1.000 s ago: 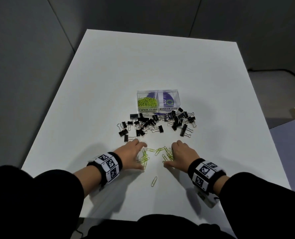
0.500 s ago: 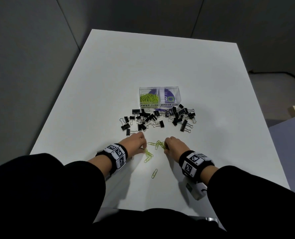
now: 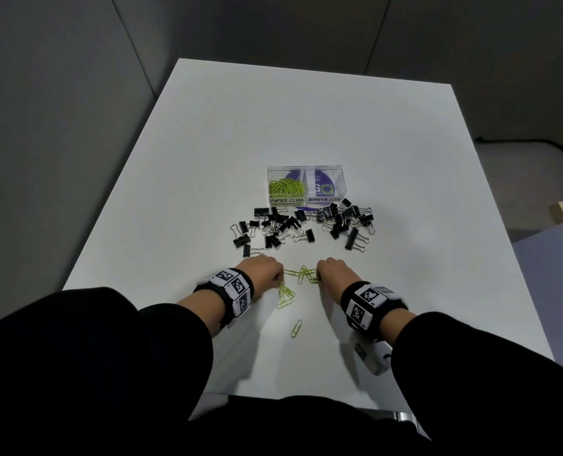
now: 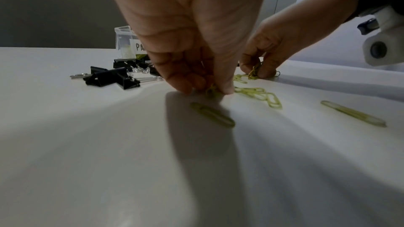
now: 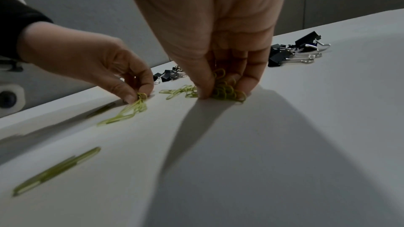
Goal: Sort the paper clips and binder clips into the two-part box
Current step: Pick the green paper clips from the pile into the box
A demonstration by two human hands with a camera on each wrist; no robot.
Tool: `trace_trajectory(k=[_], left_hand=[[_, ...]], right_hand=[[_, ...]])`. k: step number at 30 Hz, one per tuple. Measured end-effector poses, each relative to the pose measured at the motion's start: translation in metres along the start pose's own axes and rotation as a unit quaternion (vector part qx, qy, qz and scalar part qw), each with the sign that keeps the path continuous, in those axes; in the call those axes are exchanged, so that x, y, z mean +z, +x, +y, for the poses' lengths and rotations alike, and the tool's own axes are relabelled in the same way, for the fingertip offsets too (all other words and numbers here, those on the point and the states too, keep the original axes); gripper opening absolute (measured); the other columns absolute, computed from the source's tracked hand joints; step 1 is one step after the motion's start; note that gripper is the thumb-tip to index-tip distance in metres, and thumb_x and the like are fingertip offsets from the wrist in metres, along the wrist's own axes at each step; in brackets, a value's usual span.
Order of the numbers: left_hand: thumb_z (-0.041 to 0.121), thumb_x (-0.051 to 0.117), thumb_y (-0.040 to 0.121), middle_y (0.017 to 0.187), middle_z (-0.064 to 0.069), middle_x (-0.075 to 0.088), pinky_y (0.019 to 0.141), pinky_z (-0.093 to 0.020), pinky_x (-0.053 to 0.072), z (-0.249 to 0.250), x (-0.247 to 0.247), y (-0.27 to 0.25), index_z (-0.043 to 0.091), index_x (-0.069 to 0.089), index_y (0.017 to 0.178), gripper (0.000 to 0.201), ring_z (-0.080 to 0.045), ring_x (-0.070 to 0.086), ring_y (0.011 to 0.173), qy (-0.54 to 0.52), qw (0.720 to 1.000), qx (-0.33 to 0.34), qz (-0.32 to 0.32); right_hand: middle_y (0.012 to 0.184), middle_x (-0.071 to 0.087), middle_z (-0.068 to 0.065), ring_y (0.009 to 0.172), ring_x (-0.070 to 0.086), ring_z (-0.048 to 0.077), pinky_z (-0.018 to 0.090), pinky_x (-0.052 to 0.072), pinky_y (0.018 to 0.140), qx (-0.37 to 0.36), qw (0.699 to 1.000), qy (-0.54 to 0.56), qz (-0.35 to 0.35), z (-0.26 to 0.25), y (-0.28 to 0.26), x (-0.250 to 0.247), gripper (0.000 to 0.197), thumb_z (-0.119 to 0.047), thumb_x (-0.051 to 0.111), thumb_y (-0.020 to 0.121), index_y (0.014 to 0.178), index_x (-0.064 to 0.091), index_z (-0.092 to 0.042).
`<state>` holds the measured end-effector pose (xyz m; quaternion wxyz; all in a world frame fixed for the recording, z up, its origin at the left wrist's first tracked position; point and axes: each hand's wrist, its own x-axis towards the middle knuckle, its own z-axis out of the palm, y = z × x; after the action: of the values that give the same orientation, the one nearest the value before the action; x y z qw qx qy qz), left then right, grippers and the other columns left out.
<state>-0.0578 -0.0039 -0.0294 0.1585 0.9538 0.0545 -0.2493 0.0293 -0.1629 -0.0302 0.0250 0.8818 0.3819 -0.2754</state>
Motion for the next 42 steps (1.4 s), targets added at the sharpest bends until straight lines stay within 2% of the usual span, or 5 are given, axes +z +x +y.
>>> trace_trajectory(k=[19,24,28,36,42], left_hand=[[0.006,0.038,0.094,0.124,-0.01,0.057,0.095,-0.031,0.043,-0.012,-0.011,-0.014,0.008,0.054,0.12,0.03,-0.026,0.054,0.112,-0.054,0.998,-0.023,0.019],[0.008,0.034,0.094,0.104,-0.004,0.057,0.084,-0.031,0.043,-0.012,-0.011,-0.022,0.011,0.048,0.118,0.029,-0.026,0.056,0.1,-0.105,0.994,-0.042,0.007],[0.022,0.041,0.094,0.072,0.008,0.043,0.056,-0.024,0.03,-0.026,-0.005,-0.028,0.014,0.041,0.088,0.011,-0.021,0.045,0.075,-0.081,0.996,-0.017,0.015],[0.034,0.026,0.101,0.095,-0.013,0.055,0.079,-0.031,0.039,-0.038,-0.004,-0.037,0.007,0.051,0.093,0.038,-0.023,0.049,0.083,-0.005,0.998,-0.034,-0.053],[0.018,0.033,0.098,0.119,-0.007,0.059,0.088,-0.03,0.039,-0.039,0.001,-0.038,0.014,0.05,0.118,0.026,-0.026,0.055,0.105,-0.035,0.998,-0.036,-0.025]], right_hand=[[0.119,0.051,0.019,0.109,0.05,0.033,0.037,0.043,0.092,-0.017,0.996,0.075,0.043,0.02,0.009,-0.02,0.023,-0.005,0.047,0.092,0.11,0.058,0.002],[0.117,0.059,0.02,0.108,0.055,0.032,0.035,0.043,0.09,0.011,0.993,0.106,0.043,0.025,0.013,-0.023,0.021,-0.006,0.046,0.094,0.11,0.056,0.002],[0.113,0.062,0.02,0.104,0.058,0.033,0.034,0.044,0.086,0.027,0.987,0.15,0.045,0.031,0.012,-0.03,0.022,-0.012,0.047,0.094,0.112,0.055,-0.001],[0.086,0.051,0.011,0.08,0.047,0.024,0.032,0.033,0.07,0.046,0.992,0.12,0.011,0.045,-0.004,-0.023,0.024,-0.028,0.03,0.1,0.086,0.04,-0.011],[0.116,0.057,0.017,0.105,0.055,0.031,0.034,0.041,0.086,0.084,0.984,0.153,0.036,0.06,-0.012,-0.023,0.025,-0.01,0.043,0.096,0.116,0.055,-0.001]])
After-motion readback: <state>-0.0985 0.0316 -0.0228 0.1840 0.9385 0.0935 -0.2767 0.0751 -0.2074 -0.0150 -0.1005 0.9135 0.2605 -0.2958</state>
